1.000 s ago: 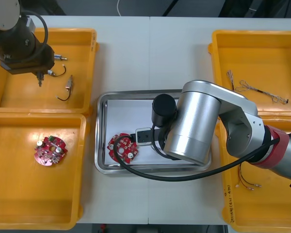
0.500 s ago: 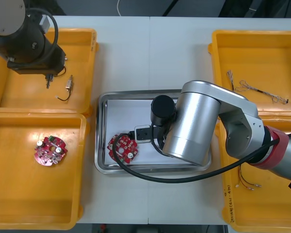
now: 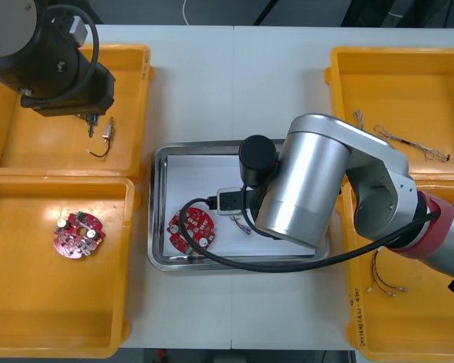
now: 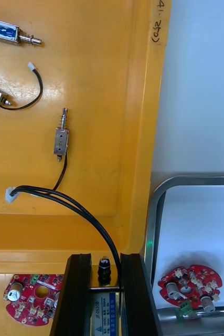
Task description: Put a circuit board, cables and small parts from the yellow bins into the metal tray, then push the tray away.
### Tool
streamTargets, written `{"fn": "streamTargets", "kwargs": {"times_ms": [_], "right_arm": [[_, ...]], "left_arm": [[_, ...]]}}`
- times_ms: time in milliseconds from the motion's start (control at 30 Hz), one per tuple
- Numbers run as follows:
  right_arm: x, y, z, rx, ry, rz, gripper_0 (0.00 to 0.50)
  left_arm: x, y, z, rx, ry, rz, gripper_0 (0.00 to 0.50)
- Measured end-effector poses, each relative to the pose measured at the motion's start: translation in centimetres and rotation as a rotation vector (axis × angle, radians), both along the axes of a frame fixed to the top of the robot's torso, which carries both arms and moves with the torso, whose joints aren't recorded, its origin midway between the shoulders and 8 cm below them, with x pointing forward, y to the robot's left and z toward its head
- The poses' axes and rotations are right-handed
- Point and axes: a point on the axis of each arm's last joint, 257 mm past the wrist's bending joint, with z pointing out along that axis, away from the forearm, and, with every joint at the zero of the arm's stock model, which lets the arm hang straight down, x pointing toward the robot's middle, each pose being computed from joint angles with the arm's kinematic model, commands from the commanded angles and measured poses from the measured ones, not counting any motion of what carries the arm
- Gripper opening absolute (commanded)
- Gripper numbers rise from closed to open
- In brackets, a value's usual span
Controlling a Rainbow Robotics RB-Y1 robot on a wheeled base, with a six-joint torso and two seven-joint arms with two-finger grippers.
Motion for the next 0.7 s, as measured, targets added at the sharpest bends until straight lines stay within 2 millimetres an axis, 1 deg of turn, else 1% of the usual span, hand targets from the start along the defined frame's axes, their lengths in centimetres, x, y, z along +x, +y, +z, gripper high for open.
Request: {"fn": "streamTargets", "kwargs": {"times_ms": [167, 367, 533, 633, 700], "right_arm": [[0.5, -1.5, 2.3, 0.011, -0.002, -0.080, 0.500], [2.0, -1.0, 6.5, 0.125, -0.072, -0.111, 0.500], [3.1, -1.2, 10.5, 0.221, -0.144, -0.135, 0.500], [3.8, -2.1, 12.5, 0.261, -0.181, -0.160, 0.500], [4.3, -3.2, 13.5, 0.277, -0.198, -0.183, 0.500]], "left_arm": [[0.0, 0.0, 0.0, 0.000, 0.001, -0.001, 0.000], [-0.1, -0.1, -0.1, 0.001, 0.003, -0.003, 0.000], [-0.1, -0.1, -0.1, 0.001, 0.003, -0.003, 0.000], [-0.1, -0.1, -0.1, 0.000, 0.004, -0.005, 0.000], [-0.1, -0.2, -0.1, -0.002, 0.006, -0.007, 0.000]]}}
